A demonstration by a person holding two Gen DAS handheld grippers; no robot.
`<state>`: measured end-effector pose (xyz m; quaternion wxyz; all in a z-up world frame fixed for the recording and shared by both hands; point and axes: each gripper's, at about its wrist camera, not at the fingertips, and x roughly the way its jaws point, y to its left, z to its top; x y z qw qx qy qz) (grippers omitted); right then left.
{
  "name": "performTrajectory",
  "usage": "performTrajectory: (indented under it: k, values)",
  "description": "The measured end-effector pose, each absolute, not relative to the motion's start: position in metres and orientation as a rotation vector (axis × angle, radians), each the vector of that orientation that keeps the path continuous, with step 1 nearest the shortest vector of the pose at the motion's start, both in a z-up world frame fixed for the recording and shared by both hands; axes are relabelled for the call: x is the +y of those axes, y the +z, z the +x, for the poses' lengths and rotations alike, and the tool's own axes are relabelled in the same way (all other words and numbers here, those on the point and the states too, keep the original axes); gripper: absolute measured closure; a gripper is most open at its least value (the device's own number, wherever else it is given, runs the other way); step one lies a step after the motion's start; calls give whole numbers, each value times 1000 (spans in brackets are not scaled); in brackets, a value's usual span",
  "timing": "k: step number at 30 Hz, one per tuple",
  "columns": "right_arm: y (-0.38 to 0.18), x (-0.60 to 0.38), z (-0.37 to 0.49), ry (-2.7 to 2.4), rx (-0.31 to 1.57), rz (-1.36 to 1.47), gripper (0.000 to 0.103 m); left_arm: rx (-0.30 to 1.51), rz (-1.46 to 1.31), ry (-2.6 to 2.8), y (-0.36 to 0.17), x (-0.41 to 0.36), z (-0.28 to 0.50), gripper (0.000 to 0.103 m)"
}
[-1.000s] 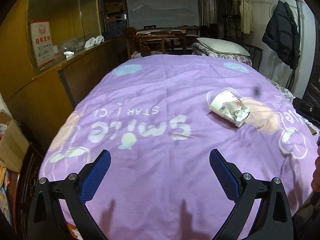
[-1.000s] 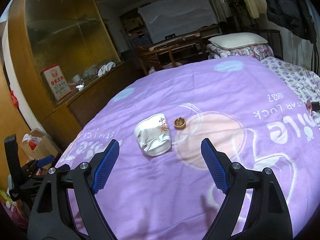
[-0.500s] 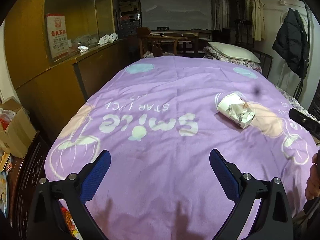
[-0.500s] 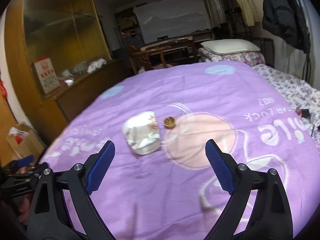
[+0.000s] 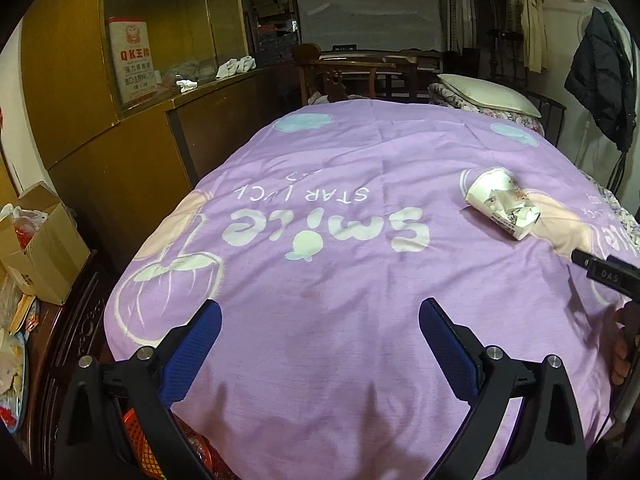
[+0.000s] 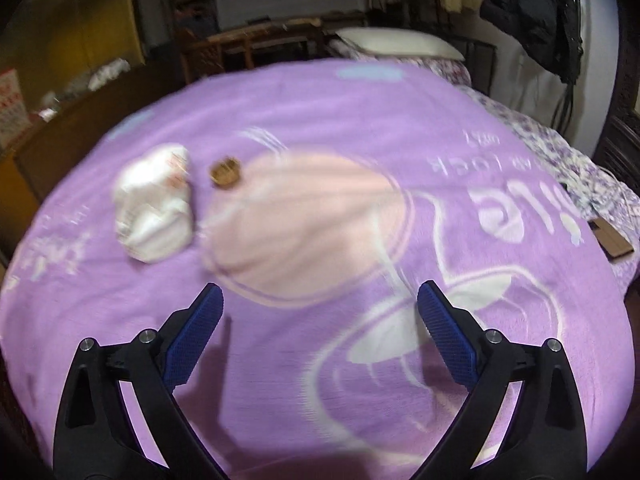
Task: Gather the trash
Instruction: 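Return both tools to the bed above the white paper cup, then move the left tool to the white paper cup while the right tool approaches the walnut shell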
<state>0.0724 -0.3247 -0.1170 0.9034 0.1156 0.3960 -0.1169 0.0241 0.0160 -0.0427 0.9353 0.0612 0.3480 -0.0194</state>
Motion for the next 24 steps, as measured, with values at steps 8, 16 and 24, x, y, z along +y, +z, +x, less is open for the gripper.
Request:
performTrajectory:
  k: [8, 16, 24]
  values:
    - [-125, -320, 77, -249, 864, 206, 6, 765, 134, -19, -64, 20, 38, 6]
    - [-124, -316, 79, -267, 879, 181, 6, 854, 129, 2, -97, 29, 57, 6]
    - [-124, -315, 82, -280, 879, 177, 6, 874, 128, -7, -111, 26, 82, 6]
